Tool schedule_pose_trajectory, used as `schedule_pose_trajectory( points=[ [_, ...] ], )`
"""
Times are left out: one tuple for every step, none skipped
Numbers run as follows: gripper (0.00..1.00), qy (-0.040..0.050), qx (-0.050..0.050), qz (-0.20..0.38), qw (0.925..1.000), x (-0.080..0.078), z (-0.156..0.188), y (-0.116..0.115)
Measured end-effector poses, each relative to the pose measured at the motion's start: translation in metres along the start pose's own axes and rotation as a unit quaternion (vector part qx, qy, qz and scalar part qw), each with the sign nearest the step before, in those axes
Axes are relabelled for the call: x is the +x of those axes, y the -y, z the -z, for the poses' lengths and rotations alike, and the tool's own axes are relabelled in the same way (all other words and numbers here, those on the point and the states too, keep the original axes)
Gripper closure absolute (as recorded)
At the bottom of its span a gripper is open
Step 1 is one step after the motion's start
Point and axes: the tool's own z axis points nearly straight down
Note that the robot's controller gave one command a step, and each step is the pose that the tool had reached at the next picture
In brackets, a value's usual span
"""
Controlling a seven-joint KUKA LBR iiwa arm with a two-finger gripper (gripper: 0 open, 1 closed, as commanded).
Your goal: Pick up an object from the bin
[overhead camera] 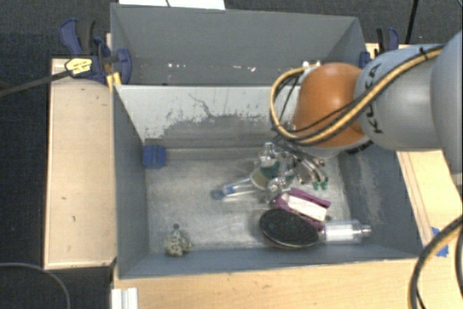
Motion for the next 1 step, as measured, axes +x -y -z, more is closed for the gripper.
schedule_pose_trajectory(
  points=[
    [1.00,-0.0032,0.003,-0.022,0.9997,0.0010,0.1628,0.0107]
  ],
)
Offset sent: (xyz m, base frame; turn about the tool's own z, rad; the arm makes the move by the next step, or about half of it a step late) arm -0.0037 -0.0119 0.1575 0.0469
